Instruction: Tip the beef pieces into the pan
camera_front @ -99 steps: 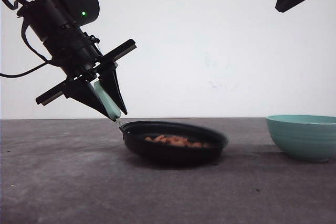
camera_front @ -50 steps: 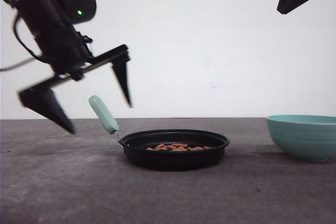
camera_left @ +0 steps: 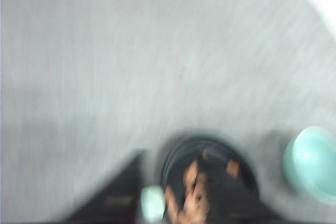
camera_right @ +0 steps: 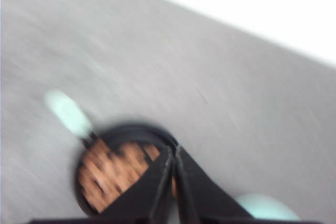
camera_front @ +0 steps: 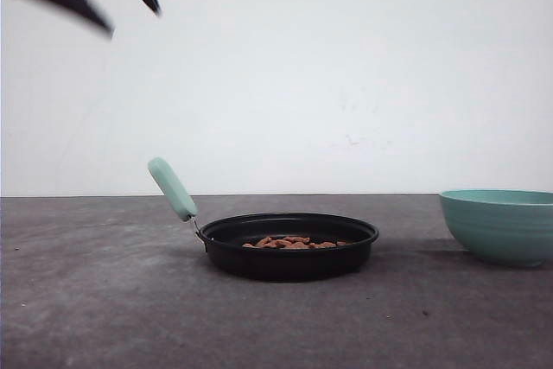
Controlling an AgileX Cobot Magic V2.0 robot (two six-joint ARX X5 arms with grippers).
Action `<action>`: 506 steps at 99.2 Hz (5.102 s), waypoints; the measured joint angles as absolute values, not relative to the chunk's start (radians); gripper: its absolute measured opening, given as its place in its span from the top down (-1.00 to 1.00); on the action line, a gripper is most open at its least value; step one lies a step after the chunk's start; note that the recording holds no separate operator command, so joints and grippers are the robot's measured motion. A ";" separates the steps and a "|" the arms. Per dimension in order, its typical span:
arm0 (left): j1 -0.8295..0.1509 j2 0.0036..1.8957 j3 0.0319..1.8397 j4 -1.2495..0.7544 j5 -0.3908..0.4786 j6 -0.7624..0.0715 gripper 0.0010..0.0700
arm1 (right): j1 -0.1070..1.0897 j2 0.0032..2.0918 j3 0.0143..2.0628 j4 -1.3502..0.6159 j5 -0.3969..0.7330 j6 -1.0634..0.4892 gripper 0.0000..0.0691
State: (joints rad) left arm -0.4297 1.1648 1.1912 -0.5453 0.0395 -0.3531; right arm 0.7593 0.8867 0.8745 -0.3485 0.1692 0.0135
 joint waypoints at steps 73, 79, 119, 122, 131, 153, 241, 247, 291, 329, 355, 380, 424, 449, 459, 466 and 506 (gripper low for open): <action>-0.496 0.608 0.793 -0.596 -0.056 -0.379 0.98 | 0.759 0.887 0.846 -0.272 0.131 -0.082 0.98; -0.496 0.599 0.793 -0.595 -0.056 -0.382 0.98 | 0.759 0.887 0.846 -0.272 0.131 -0.082 0.98; -0.496 0.587 0.793 -0.595 -0.056 -0.382 0.98 | 0.759 0.887 0.846 -0.272 0.131 -0.082 0.98; -0.496 0.587 0.793 -0.595 -0.056 -0.382 0.98 | 0.759 0.887 0.846 -0.272 0.131 -0.082 0.98; -0.496 0.586 0.793 -0.595 -0.056 -0.382 0.98 | 0.759 0.878 0.846 -0.276 0.132 -0.082 0.98; -0.496 0.586 0.793 -0.595 -0.056 -0.382 0.98 | 0.722 0.739 0.846 -0.320 0.194 -0.078 0.98; -0.496 0.586 0.793 -0.595 -0.056 -0.382 0.98 | 0.039 0.004 0.097 -0.161 0.099 -0.043 0.98; -0.496 0.586 0.793 -0.595 -0.056 -0.382 0.98 | 0.039 0.004 0.064 -0.135 0.070 -0.036 0.98; -0.496 0.586 0.793 -0.595 -0.056 -0.383 0.98 | 0.017 0.004 0.016 -0.174 -0.004 -0.046 0.98; -0.496 0.586 0.793 -0.595 -0.056 -0.383 0.98 | 0.011 0.004 0.016 -0.169 -0.003 -0.056 0.98; -0.496 0.586 0.793 -0.595 -0.056 -0.383 0.98 | 0.011 0.004 0.016 -0.169 -0.002 -0.056 0.98; -0.496 0.586 0.793 -0.596 -0.059 -0.371 0.98 | 0.011 0.004 0.016 -0.169 -0.002 -0.056 0.98; -0.339 0.459 0.710 -0.442 -0.073 -0.150 0.98 | 0.011 0.004 0.016 -0.168 -0.001 -0.056 0.98; -0.149 0.291 0.247 0.035 0.018 -0.148 0.98 | 0.011 0.004 0.016 -0.168 -0.001 -0.056 0.98; -0.107 0.227 0.159 -0.011 0.018 -0.152 0.98 | 0.011 0.004 0.016 -0.168 -0.001 -0.056 0.98; -0.093 0.169 0.128 -0.064 0.017 -0.139 0.98 | 0.011 0.004 0.016 -0.168 -0.001 -0.056 0.98; -0.072 0.005 0.033 -0.183 0.010 -0.086 0.98 | 0.011 0.004 0.016 -0.168 -0.001 -0.056 0.98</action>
